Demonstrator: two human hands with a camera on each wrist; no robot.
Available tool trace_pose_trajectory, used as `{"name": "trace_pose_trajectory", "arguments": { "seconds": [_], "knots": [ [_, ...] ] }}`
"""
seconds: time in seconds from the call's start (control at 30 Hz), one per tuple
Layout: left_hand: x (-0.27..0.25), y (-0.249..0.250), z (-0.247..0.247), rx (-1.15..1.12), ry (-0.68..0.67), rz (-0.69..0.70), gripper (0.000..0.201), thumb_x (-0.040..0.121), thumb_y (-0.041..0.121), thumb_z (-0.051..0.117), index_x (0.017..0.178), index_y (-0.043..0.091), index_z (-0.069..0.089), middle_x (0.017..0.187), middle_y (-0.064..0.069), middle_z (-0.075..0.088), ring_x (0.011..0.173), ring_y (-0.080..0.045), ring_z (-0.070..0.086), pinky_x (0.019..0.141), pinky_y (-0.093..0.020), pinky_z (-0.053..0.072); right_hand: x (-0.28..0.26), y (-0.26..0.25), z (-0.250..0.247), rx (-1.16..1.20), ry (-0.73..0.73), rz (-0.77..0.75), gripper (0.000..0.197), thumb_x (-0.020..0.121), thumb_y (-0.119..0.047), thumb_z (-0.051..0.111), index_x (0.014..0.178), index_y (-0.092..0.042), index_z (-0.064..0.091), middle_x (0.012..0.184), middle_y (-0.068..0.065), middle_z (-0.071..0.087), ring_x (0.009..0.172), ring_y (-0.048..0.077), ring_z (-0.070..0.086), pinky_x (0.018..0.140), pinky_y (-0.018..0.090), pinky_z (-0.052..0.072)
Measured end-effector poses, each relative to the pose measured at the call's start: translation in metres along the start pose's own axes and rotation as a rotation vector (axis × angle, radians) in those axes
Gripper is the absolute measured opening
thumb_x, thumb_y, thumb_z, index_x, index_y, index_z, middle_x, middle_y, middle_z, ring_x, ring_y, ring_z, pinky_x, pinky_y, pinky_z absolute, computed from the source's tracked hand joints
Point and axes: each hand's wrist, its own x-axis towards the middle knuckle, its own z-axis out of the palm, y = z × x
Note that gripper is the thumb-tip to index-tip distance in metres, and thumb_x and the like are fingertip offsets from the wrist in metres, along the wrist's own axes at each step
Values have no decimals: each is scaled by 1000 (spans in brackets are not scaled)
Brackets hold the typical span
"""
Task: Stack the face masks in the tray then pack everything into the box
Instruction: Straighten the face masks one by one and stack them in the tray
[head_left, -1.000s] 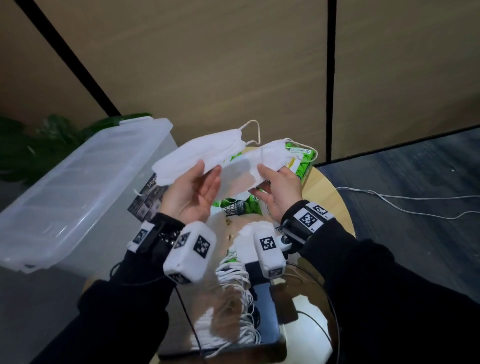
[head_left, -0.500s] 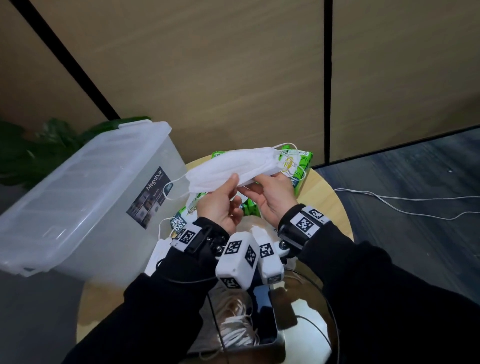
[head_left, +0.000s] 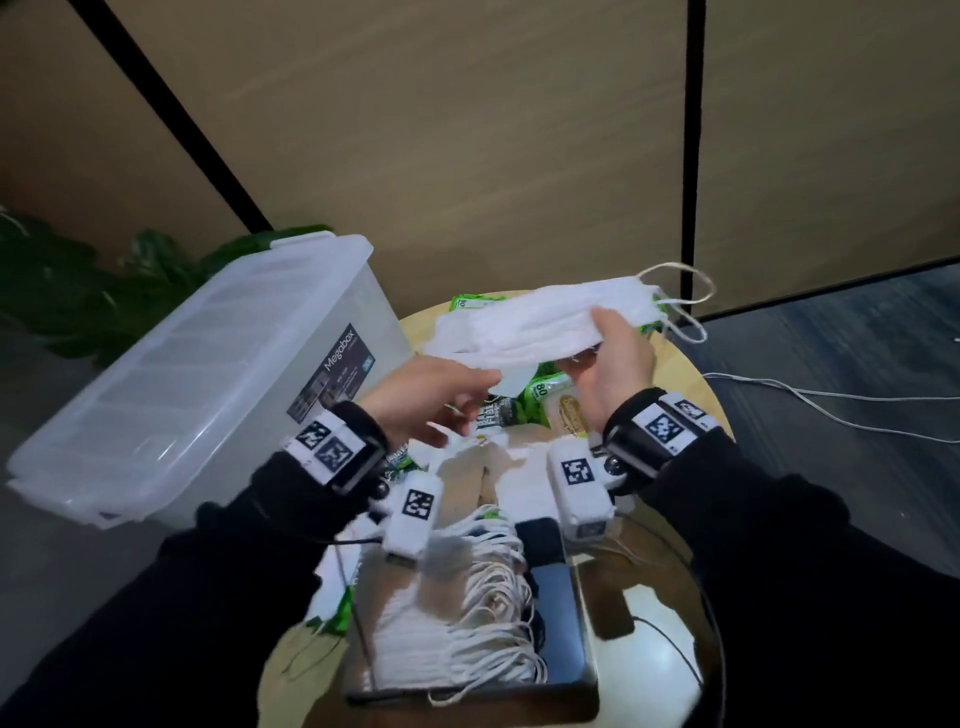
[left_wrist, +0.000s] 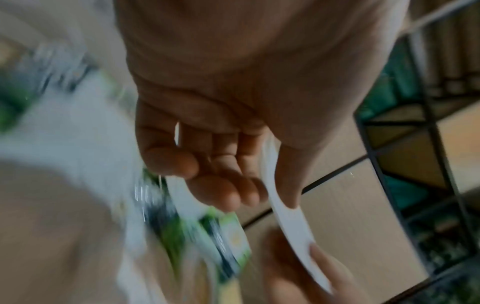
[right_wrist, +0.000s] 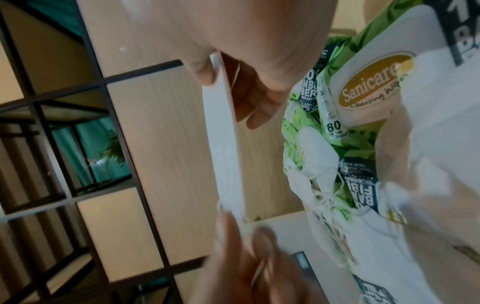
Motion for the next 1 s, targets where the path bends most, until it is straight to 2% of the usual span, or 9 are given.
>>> {"name": "trace_pose_trajectory", "arguments": {
  "seconds": [0.13, 0.3, 0.4, 0.47, 0.57, 0.63, 0.8, 0.9, 1.0],
  "knots": [
    [6, -20, -43, 344, 142, -66, 37, 92, 44, 74, 92, 7, 76, 74, -6, 74, 65, -19, 70, 58, -28, 50, 11, -7, -7, 24, 93, -27, 12, 95, -21, 64, 100, -12, 70, 103, 9, 77, 94, 30, 75, 93, 49, 57],
    [29, -57, -33, 632, -33, -314, 50, 88, 53, 74, 94, 4, 75, 83, -7, 80, 76, -25, 79, 72, -38, 62, 6, 0, -2, -49, 72, 1, 7, 96, -22, 69, 98, -16, 67, 112, 10, 75, 103, 33, 73, 95, 53, 58],
    [38, -73, -23, 595, -135, -375, 52, 86, 59, 74, 83, 6, 75, 79, -7, 79, 67, -19, 75, 61, -28, 58, 7, 4, -4, -144, 61, 26, 18, 96, -25, 71, 109, -14, 66, 113, 8, 73, 105, 31, 71, 94, 49, 58],
    [40, -73, -26, 546, -87, -307, 42, 84, 47, 81, 66, 13, 65, 63, -5, 70, 51, -18, 62, 49, -22, 47, 7, 4, -4, -191, 63, 32, 24, 96, -27, 72, 115, -15, 64, 115, 5, 71, 106, 28, 69, 96, 45, 56],
    [36, -55, -51, 520, 57, -170, 37, 79, 28, 88, 63, 15, 58, 54, -3, 63, 48, -17, 55, 45, -21, 38, 8, 6, -4, -242, 71, 33, 30, 97, -29, 70, 123, -18, 62, 125, 3, 67, 115, 25, 63, 101, 40, 51],
    [23, -35, -72, 494, 184, -64, 23, 80, 23, 86, 69, 12, 69, 58, 0, 66, 54, -16, 58, 47, -22, 38, 7, 8, -3, -276, 68, 68, 39, 99, -29, 67, 134, -16, 58, 134, 1, 61, 121, 24, 58, 107, 42, 47],
    [-18, -7, -104, 200, 430, 217, 5, 85, 10, 81, 81, 11, 78, 70, 1, 73, 57, -10, 62, 62, -26, 49, 10, 27, -1, -334, 23, 177, 36, 97, -25, 67, 129, -10, 59, 126, 13, 68, 113, 33, 66, 105, 52, 51],
    [-26, -11, -98, 28, 490, 365, 19, 85, -6, 72, 79, 12, 75, 83, -10, 72, 71, -21, 63, 70, -33, 52, 10, 36, -1, -359, -5, 194, 39, 98, -20, 66, 132, -4, 57, 125, 16, 68, 110, 35, 67, 102, 54, 52],
    [-25, -17, -85, -57, 506, 430, 33, 88, -14, 59, 76, 15, 70, 83, -11, 69, 66, -25, 58, 57, -33, 45, 7, 41, -1, -396, -5, 202, 46, 95, -21, 68, 136, -3, 55, 131, 15, 65, 118, 36, 63, 107, 56, 48]
  ]
}}
